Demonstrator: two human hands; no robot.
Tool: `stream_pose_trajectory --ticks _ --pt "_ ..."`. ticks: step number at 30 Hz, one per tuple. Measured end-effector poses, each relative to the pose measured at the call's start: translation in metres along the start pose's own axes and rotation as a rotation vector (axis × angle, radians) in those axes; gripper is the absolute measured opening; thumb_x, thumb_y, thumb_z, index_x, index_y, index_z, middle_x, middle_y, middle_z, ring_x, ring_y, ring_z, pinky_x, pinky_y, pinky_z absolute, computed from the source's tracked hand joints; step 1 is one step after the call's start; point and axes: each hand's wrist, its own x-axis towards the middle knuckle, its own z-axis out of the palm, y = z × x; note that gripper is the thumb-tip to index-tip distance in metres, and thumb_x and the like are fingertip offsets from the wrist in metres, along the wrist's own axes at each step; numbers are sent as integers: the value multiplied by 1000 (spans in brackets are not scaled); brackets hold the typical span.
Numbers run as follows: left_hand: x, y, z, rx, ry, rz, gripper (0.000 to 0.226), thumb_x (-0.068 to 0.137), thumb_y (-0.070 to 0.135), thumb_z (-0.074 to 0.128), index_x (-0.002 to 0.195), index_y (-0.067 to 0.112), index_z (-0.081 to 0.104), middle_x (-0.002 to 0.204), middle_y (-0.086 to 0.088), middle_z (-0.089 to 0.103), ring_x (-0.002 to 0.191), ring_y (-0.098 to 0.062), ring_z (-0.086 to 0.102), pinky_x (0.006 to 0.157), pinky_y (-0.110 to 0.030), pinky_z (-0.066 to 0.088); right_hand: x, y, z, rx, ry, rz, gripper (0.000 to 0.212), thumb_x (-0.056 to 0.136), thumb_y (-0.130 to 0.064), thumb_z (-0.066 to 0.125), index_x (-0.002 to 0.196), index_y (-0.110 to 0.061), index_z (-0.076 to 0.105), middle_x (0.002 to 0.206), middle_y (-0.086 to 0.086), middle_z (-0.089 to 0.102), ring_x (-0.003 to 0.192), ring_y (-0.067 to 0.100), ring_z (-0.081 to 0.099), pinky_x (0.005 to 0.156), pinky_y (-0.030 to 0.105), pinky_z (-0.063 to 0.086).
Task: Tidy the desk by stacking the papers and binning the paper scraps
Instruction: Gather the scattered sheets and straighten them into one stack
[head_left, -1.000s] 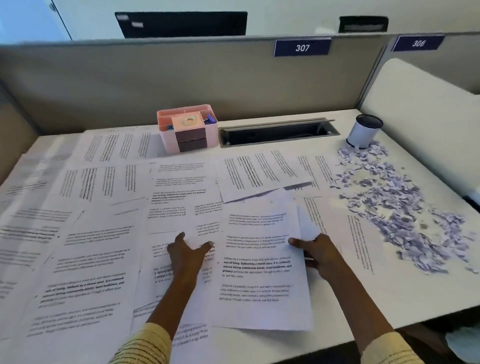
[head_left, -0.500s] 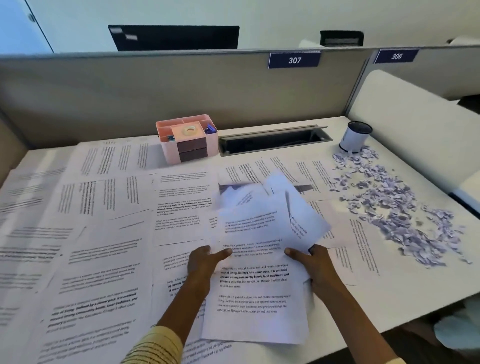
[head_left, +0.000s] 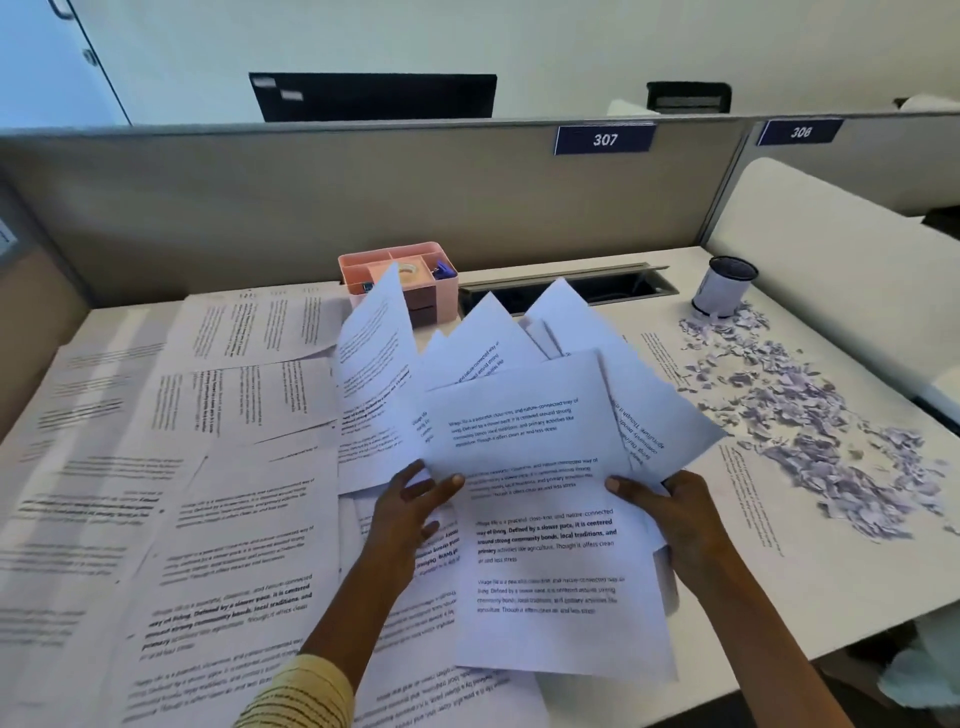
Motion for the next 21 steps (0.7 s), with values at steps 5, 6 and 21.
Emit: stream_pose_trajectory --ticks 5,6,21 --pt "-2 6 3 -74 -55 -31 59 69 14 79 121 23 53 109 -6 68 100 -20 64 87 -36 49 0 -15 -13 -40 27 -44 76 27 -50 91 89 -10 73 86 5 75 77 26 72 61 27 58" --pt "-3 6 5 -94 -67 -33 54 74 10 77 121 21 53 105 -7 69 96 -20 65 84 -34 50 0 -18 -16 -46 36 -49 83 20 -55 90 88 -11 73 87 5 75 76 25 72 62 29 58" --pt "-3 34 31 -129 -96 203 46 73 -2 74 113 18 61 106 -7 71 100 -27 67 79 -39 58 16 -44 -21 -27 22 -89 67 34 -56 89 88 -18 76 97 5 74 90 27 70 84 45 55"
